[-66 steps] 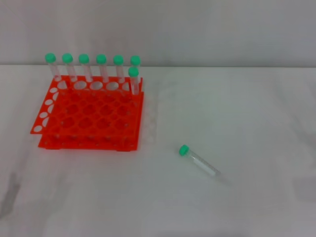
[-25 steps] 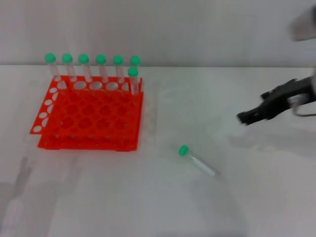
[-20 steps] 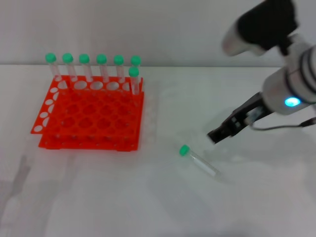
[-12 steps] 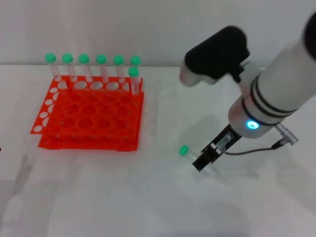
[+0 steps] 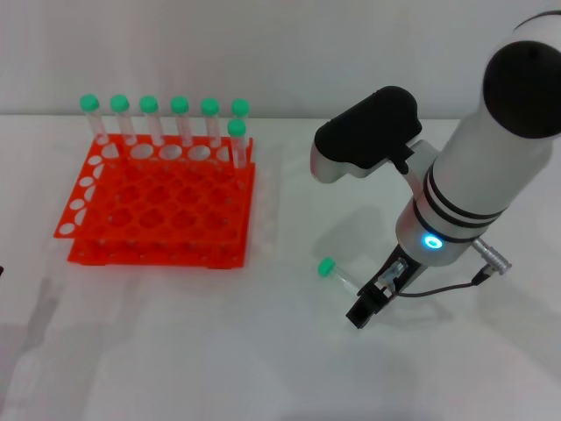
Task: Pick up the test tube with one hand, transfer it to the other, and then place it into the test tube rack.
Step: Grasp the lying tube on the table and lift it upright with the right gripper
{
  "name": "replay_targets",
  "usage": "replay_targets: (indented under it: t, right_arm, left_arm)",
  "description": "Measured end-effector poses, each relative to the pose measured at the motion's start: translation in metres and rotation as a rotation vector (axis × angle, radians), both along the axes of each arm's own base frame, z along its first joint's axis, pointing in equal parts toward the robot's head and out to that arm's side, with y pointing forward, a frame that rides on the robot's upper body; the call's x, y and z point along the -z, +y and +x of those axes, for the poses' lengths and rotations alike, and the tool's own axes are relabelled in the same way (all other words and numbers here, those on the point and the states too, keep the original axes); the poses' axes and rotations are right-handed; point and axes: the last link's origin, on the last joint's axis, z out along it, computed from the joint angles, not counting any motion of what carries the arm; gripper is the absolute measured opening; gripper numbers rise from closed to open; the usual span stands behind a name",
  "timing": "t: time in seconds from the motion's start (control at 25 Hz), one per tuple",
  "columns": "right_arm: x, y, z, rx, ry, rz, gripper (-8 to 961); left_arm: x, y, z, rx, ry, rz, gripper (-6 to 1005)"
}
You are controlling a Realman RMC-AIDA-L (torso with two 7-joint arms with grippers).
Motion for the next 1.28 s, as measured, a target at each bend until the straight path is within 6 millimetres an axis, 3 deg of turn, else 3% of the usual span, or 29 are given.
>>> replay_targets:
  t: [0.2, 0.84, 1.08, 1.28]
  right_arm:
    - [0.004, 0.001, 0.005, -0.007, -0.024, -0.010, 766]
    - [0.016, 0.007, 0.012, -0.028, -0.051, -0.049, 536]
    - [0.016, 0.010, 0.014, -0.028, -0.065, -0.049, 533]
    - [0.017, 0.011, 0.014, -0.045, -0.063, -0.053, 374]
  left_arm:
    - [0.000, 0.000, 0.000, 0.002, -0.009, -0.002, 880]
    - [0.001, 0.002, 0.002, 0.005, -0.018, 0.003, 880]
    - [0.000, 0.003, 0.002, 0.007, -0.018, 0.004, 880]
    - [0.000, 0.004, 0.003, 0.009, -0.019, 0.004, 881]
